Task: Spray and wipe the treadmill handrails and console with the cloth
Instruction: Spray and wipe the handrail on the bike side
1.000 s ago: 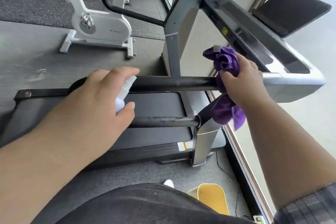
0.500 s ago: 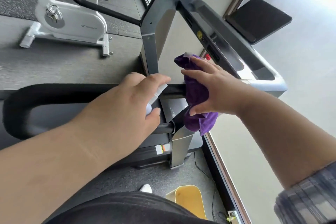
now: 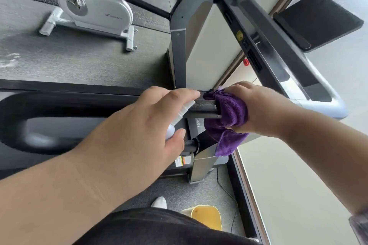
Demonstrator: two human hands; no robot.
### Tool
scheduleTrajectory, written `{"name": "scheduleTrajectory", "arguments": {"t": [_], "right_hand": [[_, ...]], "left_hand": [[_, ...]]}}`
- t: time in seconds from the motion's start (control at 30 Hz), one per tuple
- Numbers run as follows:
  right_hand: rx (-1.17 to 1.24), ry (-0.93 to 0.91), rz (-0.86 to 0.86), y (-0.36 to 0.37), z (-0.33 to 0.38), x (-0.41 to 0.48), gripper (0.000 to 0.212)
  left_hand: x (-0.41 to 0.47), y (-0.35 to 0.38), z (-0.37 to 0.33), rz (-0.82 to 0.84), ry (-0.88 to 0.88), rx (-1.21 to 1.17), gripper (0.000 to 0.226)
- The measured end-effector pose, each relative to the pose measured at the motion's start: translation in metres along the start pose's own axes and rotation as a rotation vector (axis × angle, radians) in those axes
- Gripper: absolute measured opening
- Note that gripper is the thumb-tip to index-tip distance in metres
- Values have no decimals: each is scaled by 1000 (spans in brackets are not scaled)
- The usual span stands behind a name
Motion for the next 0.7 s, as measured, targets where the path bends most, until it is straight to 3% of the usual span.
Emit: {"name": "scheduleTrajectory", "arguments": {"t": [0.23,0.7], "right_hand": [[-19,-16,-26,4,32,13,89],[-11,-124,-162,2,208,70,73]], "left_hand": [[-15,-4,14,-25,-78,-3,59],[-102,-54,48,-78,-228,75,60]]}}
Point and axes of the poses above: each hand's wrist, its own x-axis towards the middle knuckle, its own y-axis out of the palm, z = x × y, the point moved 4 cm from there along x, towards the middle knuckle, and after that the axes turned 4 degrees about x, right-handed, at the moved point
